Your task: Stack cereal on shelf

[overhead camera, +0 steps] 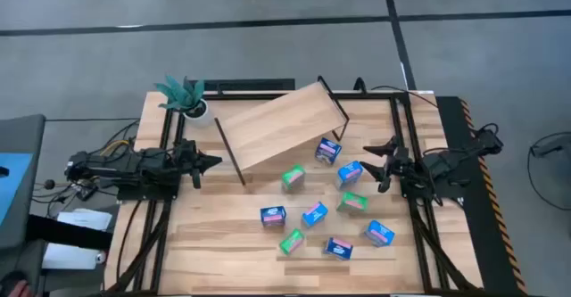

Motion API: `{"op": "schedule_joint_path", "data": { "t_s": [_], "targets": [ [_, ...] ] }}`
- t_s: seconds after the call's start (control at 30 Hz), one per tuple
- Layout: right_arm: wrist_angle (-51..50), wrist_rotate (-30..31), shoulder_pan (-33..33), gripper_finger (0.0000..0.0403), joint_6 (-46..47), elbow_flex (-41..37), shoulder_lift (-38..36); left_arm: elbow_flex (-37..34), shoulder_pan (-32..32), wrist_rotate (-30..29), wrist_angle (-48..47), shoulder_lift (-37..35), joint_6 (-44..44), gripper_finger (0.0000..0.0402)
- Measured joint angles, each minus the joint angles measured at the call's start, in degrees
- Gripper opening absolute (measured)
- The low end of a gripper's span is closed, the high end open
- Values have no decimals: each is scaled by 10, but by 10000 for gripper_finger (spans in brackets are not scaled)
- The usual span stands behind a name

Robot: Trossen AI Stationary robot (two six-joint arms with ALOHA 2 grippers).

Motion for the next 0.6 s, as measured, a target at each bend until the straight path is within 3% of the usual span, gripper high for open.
{"op": "schedule_joint_path", "data": {
  "t_s": [0.6],
  "targets": [
    [0,0,0,286,0,0,0,0,0,0,0,0,0,9]
  ]
}}
